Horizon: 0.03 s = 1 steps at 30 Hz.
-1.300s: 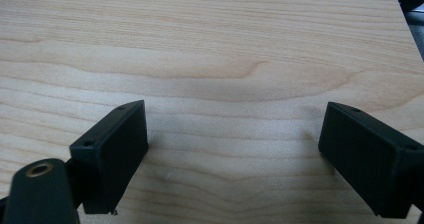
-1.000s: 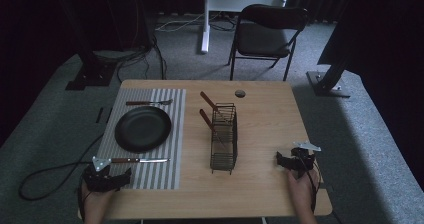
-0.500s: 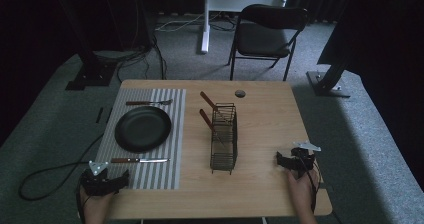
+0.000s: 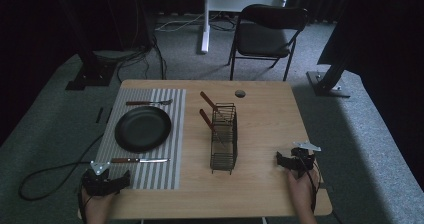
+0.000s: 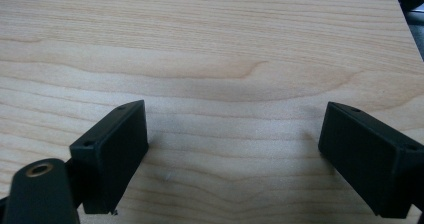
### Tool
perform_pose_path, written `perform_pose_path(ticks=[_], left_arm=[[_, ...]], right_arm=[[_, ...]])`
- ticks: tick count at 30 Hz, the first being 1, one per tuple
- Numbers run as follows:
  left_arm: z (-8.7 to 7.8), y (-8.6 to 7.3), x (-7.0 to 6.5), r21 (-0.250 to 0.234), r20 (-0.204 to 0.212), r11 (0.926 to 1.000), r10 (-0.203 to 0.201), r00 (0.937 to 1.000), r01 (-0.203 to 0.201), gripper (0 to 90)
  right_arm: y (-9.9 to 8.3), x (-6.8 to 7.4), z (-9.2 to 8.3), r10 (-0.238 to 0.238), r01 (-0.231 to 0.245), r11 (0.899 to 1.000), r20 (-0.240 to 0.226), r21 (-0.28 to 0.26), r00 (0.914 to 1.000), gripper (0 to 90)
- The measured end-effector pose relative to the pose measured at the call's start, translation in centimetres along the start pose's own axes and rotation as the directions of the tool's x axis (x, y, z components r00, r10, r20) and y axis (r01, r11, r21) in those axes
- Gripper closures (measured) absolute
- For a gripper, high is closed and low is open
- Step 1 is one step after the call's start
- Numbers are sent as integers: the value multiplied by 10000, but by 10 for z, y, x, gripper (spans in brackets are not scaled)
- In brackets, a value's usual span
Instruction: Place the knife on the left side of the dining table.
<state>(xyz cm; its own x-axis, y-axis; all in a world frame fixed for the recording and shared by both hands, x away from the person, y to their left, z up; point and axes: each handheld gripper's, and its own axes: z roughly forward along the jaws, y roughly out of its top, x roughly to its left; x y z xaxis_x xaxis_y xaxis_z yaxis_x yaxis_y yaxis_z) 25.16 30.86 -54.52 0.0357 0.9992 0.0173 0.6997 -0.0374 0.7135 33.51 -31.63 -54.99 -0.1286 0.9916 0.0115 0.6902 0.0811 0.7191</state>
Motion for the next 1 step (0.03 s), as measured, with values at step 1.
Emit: perform_pose_path(ticks=[1], left_arm=[[0,0,0,0,0,10000,0,10000,0,3]], right_arm=[[0,0,0,0,0,10000,0,0,10000,113]])
